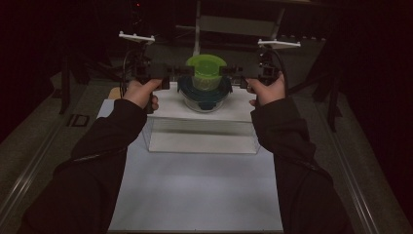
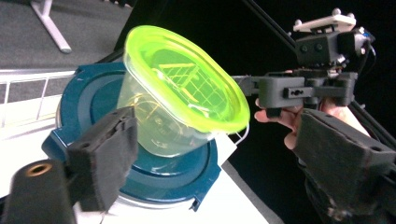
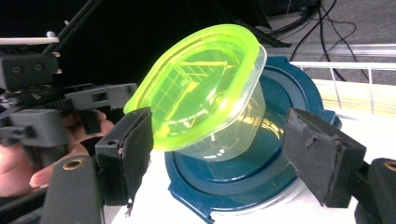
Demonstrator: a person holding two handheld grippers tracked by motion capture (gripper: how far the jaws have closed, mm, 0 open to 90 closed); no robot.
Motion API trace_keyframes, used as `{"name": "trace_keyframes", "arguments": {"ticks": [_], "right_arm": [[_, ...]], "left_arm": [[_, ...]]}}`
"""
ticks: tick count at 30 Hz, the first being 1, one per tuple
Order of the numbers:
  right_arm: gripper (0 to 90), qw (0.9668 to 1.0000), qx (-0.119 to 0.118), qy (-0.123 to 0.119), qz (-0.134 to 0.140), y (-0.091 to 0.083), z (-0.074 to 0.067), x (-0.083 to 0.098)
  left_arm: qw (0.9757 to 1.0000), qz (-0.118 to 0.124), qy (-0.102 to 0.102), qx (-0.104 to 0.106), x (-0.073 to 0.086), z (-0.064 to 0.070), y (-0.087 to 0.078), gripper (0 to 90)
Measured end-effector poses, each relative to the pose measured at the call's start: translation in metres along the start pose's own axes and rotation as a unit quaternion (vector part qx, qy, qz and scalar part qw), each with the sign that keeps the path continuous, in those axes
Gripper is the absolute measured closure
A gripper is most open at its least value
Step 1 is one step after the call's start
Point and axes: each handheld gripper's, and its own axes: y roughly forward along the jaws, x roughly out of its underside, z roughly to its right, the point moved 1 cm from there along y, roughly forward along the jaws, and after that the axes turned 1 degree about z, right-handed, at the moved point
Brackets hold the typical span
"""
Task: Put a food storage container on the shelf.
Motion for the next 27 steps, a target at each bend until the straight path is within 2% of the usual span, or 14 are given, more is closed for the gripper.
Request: {"name": "trace_keyframes", "arguments": {"ticks": [1,2,3,12,14,19,27], "right_arm": [[24.3,1.0000,0.001,-0.004,0.001,-0.001,0.000,0.001],[23.9,1.0000,0.003,-0.009,0.001,-0.001,0.000,0.002],[23.0,0.9999,0.004,-0.013,0.001,-0.002,-0.001,0.003],[20.0,0.9995,-0.002,-0.033,0.001,-0.006,-0.001,0.015],[20.0,0.9994,-0.004,-0.034,0.002,-0.007,-0.001,0.017],[19.3,0.9991,-0.010,-0.041,0.003,-0.011,-0.001,0.025],[16.5,0.9979,-0.017,-0.062,0.004,-0.019,0.003,0.049]], "left_arm": [[1.0000,0.000,0.000,0.000,0.000,0.000,0.000,7.6],[0.9999,-0.002,0.014,0.000,0.004,0.002,-0.001,1.0],[0.9998,-0.002,0.020,-0.003,0.006,0.002,-0.001,0.0],[0.9985,0.009,0.053,-0.010,0.022,0.009,-0.005,0.0],[0.9985,0.009,0.053,-0.010,0.022,0.009,-0.005,0.0],[0.9979,0.010,0.064,-0.006,0.034,0.015,-0.010,0.0],[0.9968,0.006,0.080,-0.002,0.055,0.019,-0.016,0.0]]}}
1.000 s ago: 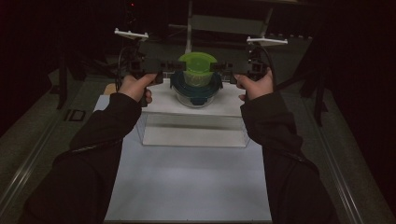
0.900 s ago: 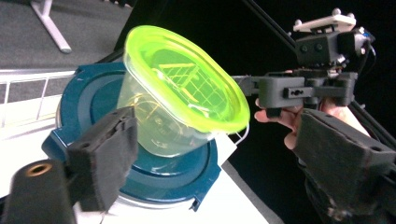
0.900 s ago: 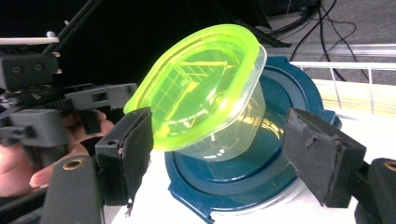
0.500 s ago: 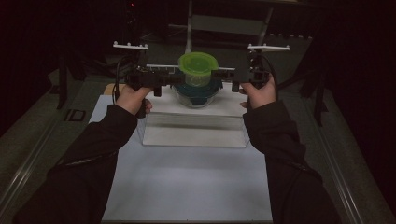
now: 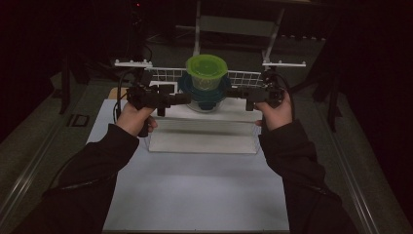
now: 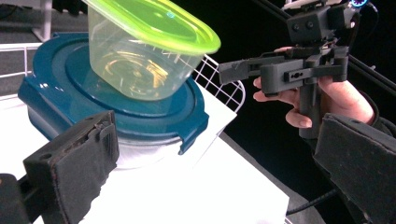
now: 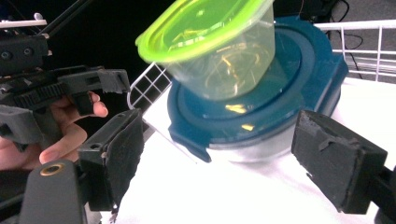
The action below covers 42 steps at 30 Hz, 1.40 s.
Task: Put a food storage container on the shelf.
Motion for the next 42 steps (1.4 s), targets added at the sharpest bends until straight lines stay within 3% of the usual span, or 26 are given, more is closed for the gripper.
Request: {"name": "trace_keyframes", "arguments": {"ticks": [7,13,25,42], "right_arm": [[16.2,0.9998,-0.007,-0.017,-0.007,-0.006,0.001,0.025],[15.7,0.9996,-0.011,-0.024,-0.012,-0.011,0.006,0.048],[15.6,0.9993,-0.001,-0.031,-0.019,-0.012,0.024,0.089],[15.6,0.9993,-0.008,-0.018,-0.033,-0.002,0.050,0.145]], "left_arm": [[0.9998,-0.004,0.020,0.003,0.021,0.011,-0.003,0.0],[0.9995,-0.016,0.024,0.014,0.039,0.016,-0.003,0.0],[0.9983,-0.038,0.034,0.029,0.080,0.015,0.005,0.0],[0.9961,-0.057,0.063,0.025,0.129,0.016,0.012,0.0]]}}
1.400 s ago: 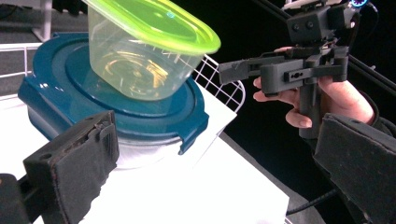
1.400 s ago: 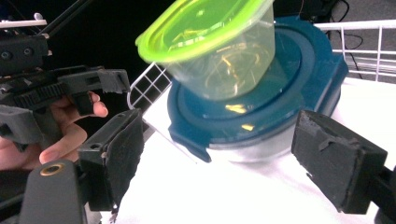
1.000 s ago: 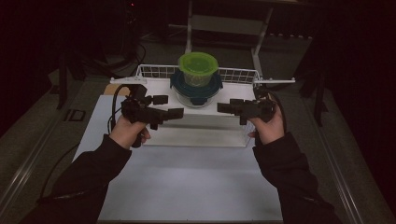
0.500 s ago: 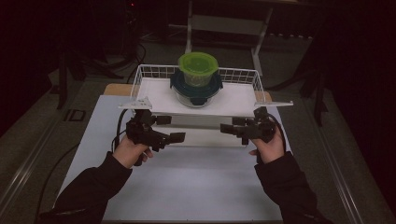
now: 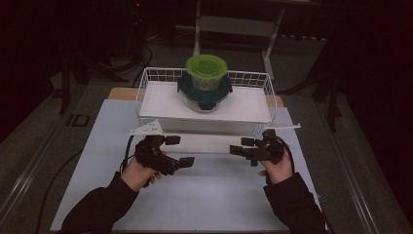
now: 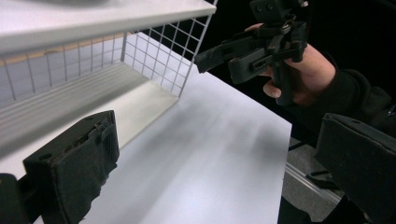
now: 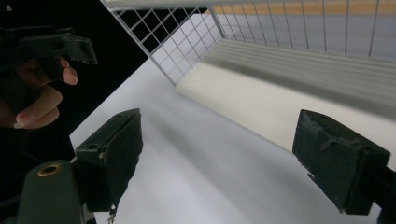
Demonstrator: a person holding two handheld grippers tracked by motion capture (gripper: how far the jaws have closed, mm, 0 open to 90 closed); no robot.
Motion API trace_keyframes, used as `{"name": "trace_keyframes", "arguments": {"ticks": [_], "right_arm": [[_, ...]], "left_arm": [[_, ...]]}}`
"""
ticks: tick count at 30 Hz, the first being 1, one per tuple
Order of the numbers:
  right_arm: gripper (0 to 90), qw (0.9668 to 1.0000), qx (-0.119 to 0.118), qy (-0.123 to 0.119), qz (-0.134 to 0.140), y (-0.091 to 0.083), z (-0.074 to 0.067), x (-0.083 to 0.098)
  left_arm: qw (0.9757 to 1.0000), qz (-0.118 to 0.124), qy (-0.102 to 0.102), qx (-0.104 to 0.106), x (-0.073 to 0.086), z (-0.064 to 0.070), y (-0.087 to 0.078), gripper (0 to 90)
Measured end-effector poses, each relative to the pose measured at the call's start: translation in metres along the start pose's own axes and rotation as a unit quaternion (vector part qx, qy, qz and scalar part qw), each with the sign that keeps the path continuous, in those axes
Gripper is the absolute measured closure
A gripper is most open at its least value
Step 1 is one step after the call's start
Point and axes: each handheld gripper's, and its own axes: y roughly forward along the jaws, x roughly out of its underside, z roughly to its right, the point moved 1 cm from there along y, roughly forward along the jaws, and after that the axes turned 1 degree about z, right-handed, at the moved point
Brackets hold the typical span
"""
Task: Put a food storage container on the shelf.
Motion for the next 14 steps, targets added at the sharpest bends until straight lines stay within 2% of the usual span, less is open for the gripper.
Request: {"name": "trace_keyframes", "arguments": {"ticks": [8,14], "right_arm": [[15.7,1.0000,0.005,0.007,-0.001,-0.001,0.009,0.021],[15.7,0.9999,0.006,0.015,-0.002,-0.003,0.013,0.030]], "left_arm": [[0.9998,-0.020,0.003,0.002,0.024,0.000,0.009,0.0],[0.9997,-0.021,0.007,0.006,0.028,0.003,0.012,0.0]]}}
